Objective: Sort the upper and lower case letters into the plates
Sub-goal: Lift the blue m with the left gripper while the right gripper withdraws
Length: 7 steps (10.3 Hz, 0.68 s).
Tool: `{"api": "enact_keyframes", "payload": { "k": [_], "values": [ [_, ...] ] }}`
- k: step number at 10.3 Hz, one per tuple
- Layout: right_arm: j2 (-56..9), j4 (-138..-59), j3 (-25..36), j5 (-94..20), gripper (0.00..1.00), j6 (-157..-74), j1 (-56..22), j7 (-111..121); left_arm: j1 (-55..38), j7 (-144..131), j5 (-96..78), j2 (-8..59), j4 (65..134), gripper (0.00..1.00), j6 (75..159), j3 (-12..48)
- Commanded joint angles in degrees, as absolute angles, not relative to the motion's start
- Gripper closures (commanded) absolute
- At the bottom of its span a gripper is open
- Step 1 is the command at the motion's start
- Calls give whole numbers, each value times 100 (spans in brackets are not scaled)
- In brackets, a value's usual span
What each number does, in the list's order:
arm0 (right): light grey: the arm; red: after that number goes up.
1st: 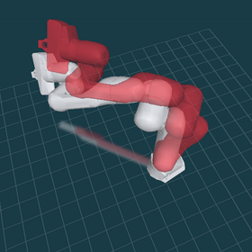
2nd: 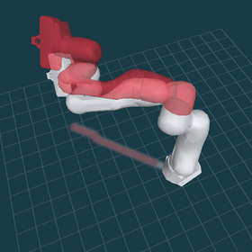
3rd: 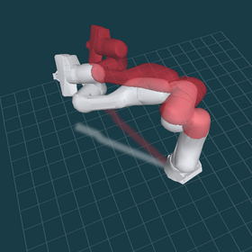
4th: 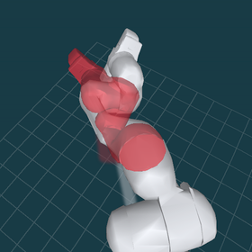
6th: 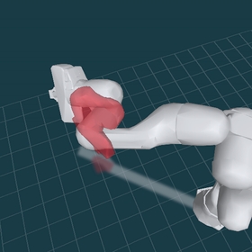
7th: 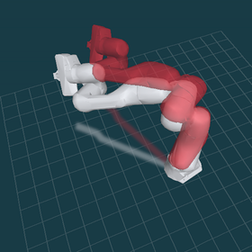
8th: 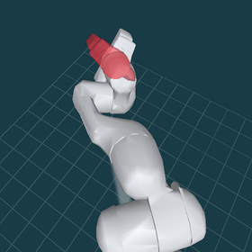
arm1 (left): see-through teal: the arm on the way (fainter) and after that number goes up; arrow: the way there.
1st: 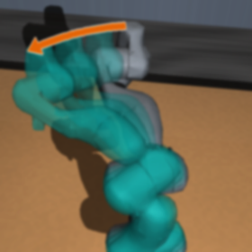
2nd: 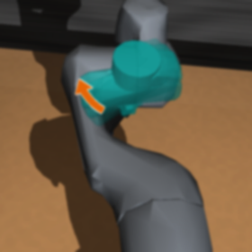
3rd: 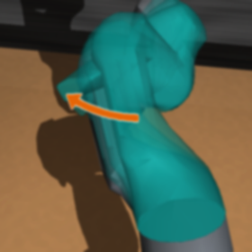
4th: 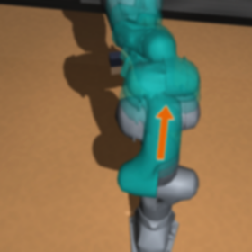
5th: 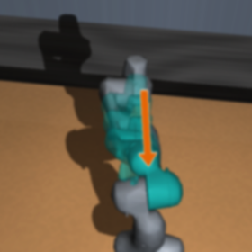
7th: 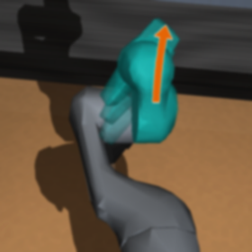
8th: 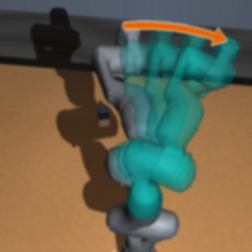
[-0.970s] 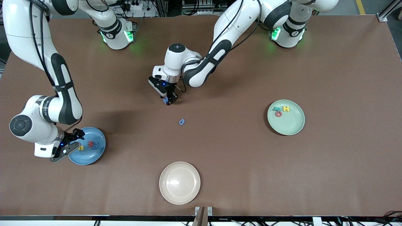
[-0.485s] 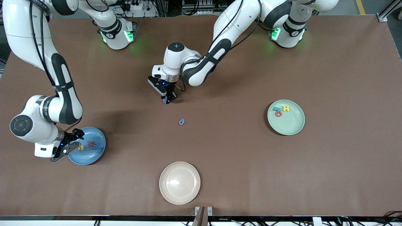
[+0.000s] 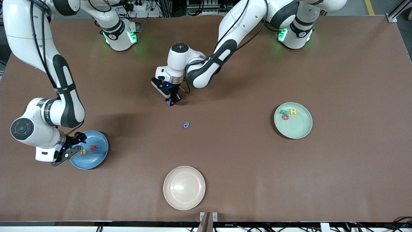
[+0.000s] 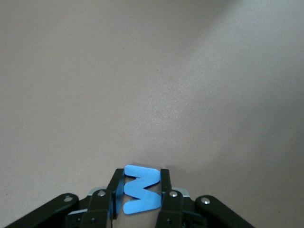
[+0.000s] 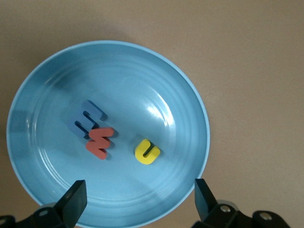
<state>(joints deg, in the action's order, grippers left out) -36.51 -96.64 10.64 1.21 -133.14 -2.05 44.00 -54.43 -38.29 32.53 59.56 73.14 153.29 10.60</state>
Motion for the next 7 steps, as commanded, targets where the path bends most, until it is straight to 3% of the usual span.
{"api": "enact_keyframes", "payload": {
  "k": [1, 4, 7],
  "values": [
    [-3630, -9624, 993, 185, 0, -13079, -228, 3896, -5432, -3850, 3111, 5863, 7400, 91, 15117, 993],
    [-3569, -9624, 984, 158, 0, -12762, -395, 3368, -5344, -3596, 2769, 5635, 7400, 91, 14645, 1011],
    [-3489, -9624, 967, 123, 0, -12517, -606, 2719, -4853, -2964, 2707, 5502, 7400, 90, 13829, 1554]
  ]
}}
